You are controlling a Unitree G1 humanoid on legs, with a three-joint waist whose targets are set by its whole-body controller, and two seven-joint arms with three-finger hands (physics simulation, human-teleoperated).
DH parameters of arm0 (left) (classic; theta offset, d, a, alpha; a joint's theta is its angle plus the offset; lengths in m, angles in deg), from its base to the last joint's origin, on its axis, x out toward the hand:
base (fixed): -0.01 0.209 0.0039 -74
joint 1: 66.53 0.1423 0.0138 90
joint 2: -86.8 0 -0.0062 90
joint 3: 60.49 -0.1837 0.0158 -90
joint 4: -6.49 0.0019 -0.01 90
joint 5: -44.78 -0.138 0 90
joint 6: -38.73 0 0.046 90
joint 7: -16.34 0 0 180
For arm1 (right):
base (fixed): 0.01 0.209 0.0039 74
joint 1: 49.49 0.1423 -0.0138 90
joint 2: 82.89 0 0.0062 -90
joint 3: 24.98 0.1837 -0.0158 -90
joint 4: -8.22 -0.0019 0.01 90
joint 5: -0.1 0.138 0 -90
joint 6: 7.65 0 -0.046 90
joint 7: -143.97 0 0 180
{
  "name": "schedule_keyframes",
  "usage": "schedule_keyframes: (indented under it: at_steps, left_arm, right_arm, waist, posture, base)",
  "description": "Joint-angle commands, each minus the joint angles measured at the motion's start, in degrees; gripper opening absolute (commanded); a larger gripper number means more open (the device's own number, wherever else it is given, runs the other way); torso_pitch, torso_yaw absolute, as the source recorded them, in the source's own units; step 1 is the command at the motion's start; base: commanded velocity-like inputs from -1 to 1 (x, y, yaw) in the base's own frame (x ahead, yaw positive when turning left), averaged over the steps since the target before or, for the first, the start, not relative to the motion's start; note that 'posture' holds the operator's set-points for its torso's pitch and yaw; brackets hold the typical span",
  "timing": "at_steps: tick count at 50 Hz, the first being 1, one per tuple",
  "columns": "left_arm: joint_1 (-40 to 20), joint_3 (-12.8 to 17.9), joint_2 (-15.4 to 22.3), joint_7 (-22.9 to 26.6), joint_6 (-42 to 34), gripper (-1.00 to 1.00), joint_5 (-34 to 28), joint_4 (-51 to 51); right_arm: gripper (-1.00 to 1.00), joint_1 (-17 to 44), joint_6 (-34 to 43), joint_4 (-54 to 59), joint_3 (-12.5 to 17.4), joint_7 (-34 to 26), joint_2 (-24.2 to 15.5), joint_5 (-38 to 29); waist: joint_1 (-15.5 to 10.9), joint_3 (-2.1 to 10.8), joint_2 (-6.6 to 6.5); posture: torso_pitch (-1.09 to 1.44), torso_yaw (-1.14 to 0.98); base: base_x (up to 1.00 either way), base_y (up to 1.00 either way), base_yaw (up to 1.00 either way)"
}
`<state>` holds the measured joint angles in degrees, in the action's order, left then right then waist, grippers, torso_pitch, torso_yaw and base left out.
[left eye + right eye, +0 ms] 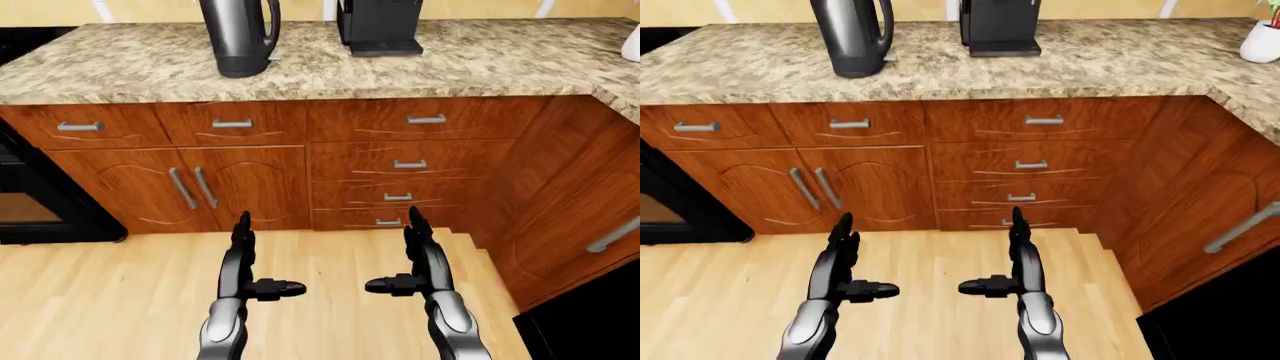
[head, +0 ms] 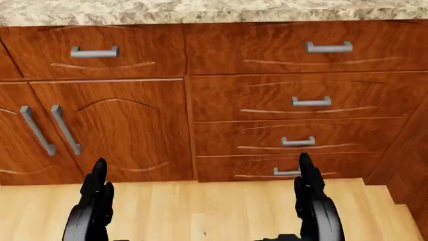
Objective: Press down the lever to turn on the electric kettle.
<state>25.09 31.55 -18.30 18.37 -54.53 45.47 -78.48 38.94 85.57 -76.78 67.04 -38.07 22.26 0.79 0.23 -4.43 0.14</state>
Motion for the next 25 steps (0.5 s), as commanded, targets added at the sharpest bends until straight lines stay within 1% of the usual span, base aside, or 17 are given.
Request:
schedule_keyframes:
  at_steps: [1,2,3,4,5,6,7,8,10,16,18,19,20,21,23,25]
  left_arm:
    - [-1.4,0.2,0.1,-0.1,3.3,1.0,0.3,-5.4]
    - [-1.3,0.2,0.1,-0.2,3.3,1.0,0.3,-5.6]
    - [-1.2,0.2,0.2,-0.2,3.2,1.0,0.2,-5.9]
    - [-1.0,0.1,0.1,-0.3,2.9,1.0,0.1,-6.4]
    - [-0.8,0.1,0.1,-0.3,2.6,1.0,0.1,-7.0]
    - [-0.7,0.1,0.1,-0.4,2.2,1.0,0.1,-7.6]
    - [-0.7,0.1,0.1,-0.3,2.1,1.0,0.1,-7.9]
    - [-0.8,0.1,0.1,-0.4,2.1,1.0,0.1,-7.8]
    - [-0.6,0.1,0.1,-0.3,1.6,1.0,0.0,-8.6]
    - [-0.1,0.0,0.1,-0.3,-1.1,1.0,-0.3,-12.9]
    - [-0.2,0.3,0.4,-0.3,-3.6,1.0,-0.5,-16.2]
    - [-0.3,-0.1,1.2,-0.5,-13.6,1.0,-1.8,-30.6]
    - [-0.5,0.1,1.0,-0.2,-14.8,1.0,-2.1,-32.1]
    - [-0.5,0.3,0.9,-0.1,-14.9,1.0,-2.3,-32.3]
    - [-0.3,0.5,0.6,0.2,-14.5,1.0,-2.7,-31.8]
    - [-0.6,0.6,0.5,0.4,-15.5,1.0,-2.8,-32.9]
  right_arm:
    - [1.0,1.6,-2.7,-5.7,0.0,0.0,-0.2,0.1]
    - [1.0,1.5,-2.4,-6.0,0.0,0.0,-0.2,0.1]
    - [1.0,1.5,-2.4,-6.1,0.0,0.0,-0.3,0.1]
    - [1.0,1.5,-2.3,-6.3,0.1,-0.1,-0.3,0.1]
    - [1.0,1.4,-2.3,-6.5,0.1,-0.1,-0.2,0.1]
    - [1.0,1.4,-2.1,-6.7,0.1,-0.1,-0.2,0.2]
    - [1.0,1.3,-1.7,-7.3,0.0,0.0,-0.2,0.1]
    - [1.0,1.3,-1.5,-7.6,0.0,0.0,-0.2,0.1]
    - [1.0,1.3,-1.4,-7.9,0.0,-0.1,-0.2,0.1]
    - [1.0,1.4,0.7,-11.0,-0.2,-0.2,-0.2,-0.3]
    - [1.0,1.3,2.9,-15.2,-0.5,-0.4,-0.4,-0.9]
    - [1.0,2.8,11.2,-29.8,-0.4,0.0,-1.3,-2.1]
    - [1.0,3.0,12.1,-31.1,-0.3,-0.2,-1.1,-2.4]
    - [1.0,2.8,12.4,-31.8,-0.7,-0.1,-0.7,-2.7]
    - [1.0,2.5,13.4,-33.4,-2.3,0.2,0.1,-3.9]
    - [1.0,2.8,15.2,-35.7,-2.4,0.2,0.2,-4.1]
  waist:
    - [0.1,0.05,0.45]
    - [-0.1,2.05,0.43]
    - [-0.5,3.55,0.08]
    - [-0.5,2.97,0.07]
    - [-0.4,0.96,0.36]
    - [-0.4,2.3,0.43]
    - [-0.4,3.97,0.43]
    - [-0.4,4.28,0.43]
    - [-0.5,4.23,0.38]
    - [-0.5,4.67,0.23]
    - [-0.5,4.87,0.22]
    - [-0.5,4.97,0.21]
    - [-0.5,5.49,0.19]
    - [-0.5,5.49,0.18]
    - [-0.5,4.73,0.15]
    - [-0.5,4.8,0.09]
  posture:
    - [0.0,0.0]
    - [0.0,0.0]
    - [0.0,0.0]
    - [0.0,0.0]
    - [0.0,0.0]
    - [0.0,0.0]
    - [0.0,0.0]
    - [0.0,0.0]
    - [0.0,0.0]
    - [0.0,0.0]
    - [0.0,0.0]
    - [0.0,0.0]
    - [0.0,0.0]
    - [0.0,0.0]
    - [0.0,0.0]
    - [0.0,0.0]
  base:
    - [0.0,0.0,0.0]
    - [0.0,0.0,0.0]
    - [0.0,0.0,0.0]
    - [0.0,0.0,0.0]
    - [0.0,0.0,0.0]
    - [0.0,0.0,0.0]
    - [0.0,0.0,0.0]
    - [0.0,0.0,0.0]
    - [0.0,0.0,0.0]
    - [0.0,0.0,0.0]
    - [0.0,0.0,0.0]
    - [0.0,0.0,0.0]
    - [0.0,0.0,0.0]
    - [0.0,0.0,0.0]
    - [0.0,0.0,0.0]
    - [0.0,0.0,0.0]
